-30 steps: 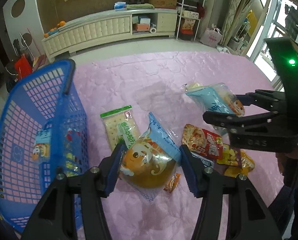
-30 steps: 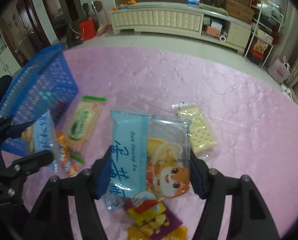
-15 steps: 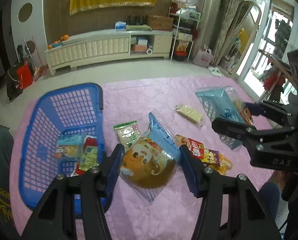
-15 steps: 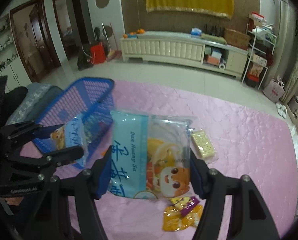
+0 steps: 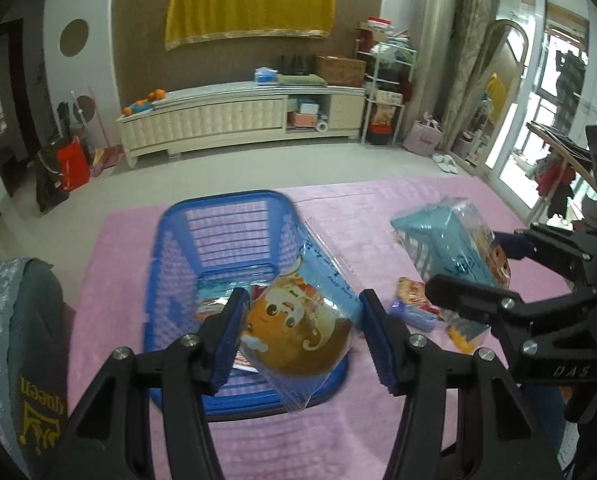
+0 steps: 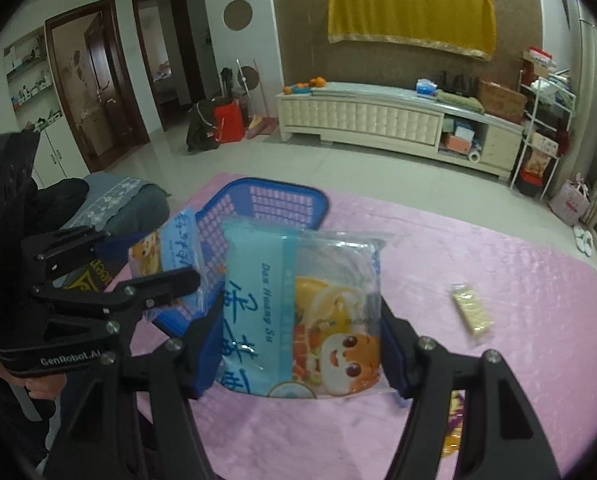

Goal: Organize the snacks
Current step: 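Carry both packs to the blue basket and release them inside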

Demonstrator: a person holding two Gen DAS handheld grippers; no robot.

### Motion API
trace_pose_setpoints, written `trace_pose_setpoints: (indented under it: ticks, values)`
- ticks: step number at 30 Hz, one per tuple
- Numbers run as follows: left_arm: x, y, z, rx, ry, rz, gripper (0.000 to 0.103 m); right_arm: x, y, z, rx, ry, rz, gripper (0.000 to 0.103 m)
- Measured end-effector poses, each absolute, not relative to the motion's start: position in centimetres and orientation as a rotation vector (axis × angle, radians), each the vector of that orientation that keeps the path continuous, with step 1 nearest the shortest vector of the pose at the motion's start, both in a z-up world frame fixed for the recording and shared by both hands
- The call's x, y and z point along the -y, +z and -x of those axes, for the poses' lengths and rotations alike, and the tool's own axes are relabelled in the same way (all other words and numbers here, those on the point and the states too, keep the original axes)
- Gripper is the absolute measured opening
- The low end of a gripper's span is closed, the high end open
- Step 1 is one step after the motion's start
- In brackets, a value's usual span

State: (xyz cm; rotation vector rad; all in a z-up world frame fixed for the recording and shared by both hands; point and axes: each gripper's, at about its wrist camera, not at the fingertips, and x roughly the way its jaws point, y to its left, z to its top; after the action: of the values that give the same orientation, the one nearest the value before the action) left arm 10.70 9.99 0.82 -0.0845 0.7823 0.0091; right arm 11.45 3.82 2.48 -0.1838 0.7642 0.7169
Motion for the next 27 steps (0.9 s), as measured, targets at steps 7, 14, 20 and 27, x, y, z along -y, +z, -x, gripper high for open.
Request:
trace_pose_setpoints:
  ticks: [7,14,20,27]
  values:
    - [-14.3,-0.9,-10.3,-0.801,0.03,0.166,0.054,-8.1,1.1,-11.5,-0.795,0.732,0.218,0.07]
    - [-16.1,-2.9,-10.8,-0.82,0.04,0.178,0.054,-10.6,-0.6,-12.3,-0.837,0.739,0.235,0.07]
    - [-16.5,-4.3,-11.8,-0.837,0.032,0.2,0.058,-10.9,-1.5,-12.9,-0.869,0.722,0.237,0.071]
    - [-17.5,-3.8,-11.1,-0.809,0.044,0.25,0.068,-11.3,-1.0,-12.3,-0.852,0.716,0.256,0.071]
